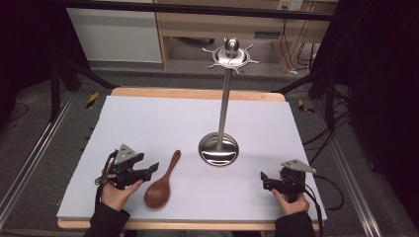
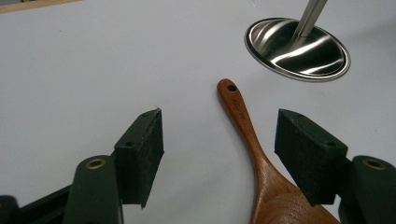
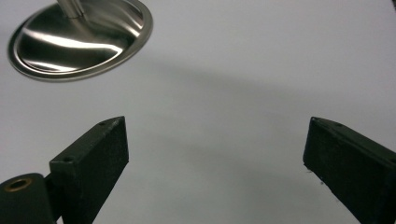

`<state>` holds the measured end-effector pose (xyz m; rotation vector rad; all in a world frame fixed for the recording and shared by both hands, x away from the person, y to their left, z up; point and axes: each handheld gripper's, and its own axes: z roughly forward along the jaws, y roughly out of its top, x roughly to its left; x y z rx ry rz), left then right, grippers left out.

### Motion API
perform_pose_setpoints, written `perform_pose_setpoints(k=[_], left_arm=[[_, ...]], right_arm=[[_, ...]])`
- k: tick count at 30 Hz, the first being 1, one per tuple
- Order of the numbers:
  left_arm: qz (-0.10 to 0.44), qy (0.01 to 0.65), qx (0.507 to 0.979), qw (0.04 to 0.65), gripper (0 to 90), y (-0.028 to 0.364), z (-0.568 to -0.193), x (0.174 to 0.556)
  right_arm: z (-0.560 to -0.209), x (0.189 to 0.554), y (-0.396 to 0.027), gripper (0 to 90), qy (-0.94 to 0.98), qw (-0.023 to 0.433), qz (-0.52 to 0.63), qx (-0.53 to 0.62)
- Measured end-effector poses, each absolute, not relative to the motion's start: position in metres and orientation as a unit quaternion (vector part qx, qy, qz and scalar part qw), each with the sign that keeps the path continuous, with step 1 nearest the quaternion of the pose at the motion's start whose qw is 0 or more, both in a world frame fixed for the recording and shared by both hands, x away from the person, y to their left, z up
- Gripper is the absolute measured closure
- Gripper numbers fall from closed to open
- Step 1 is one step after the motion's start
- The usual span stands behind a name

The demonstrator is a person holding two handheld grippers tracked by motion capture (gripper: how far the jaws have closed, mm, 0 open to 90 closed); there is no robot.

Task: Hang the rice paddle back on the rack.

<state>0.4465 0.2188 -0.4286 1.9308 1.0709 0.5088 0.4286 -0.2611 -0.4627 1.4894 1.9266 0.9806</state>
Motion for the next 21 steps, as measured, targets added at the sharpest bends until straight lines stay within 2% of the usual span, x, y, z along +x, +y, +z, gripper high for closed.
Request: perform_pose_setpoints(k=[10,21], left_arm=[[0.198,0.42,0.775,0.429,30.6,0.206,-0.417,0.456],[0.194,0.408,0.797,0.401,30.5,0.182,-0.411,0.466]], right_arm=[[-0.462,0.429,-0.258,7.0,0.713,0.255,0.362,0.544],[-0.463,0.43,-0.252,6.5,0.722,0.261,0.354,0.533]])
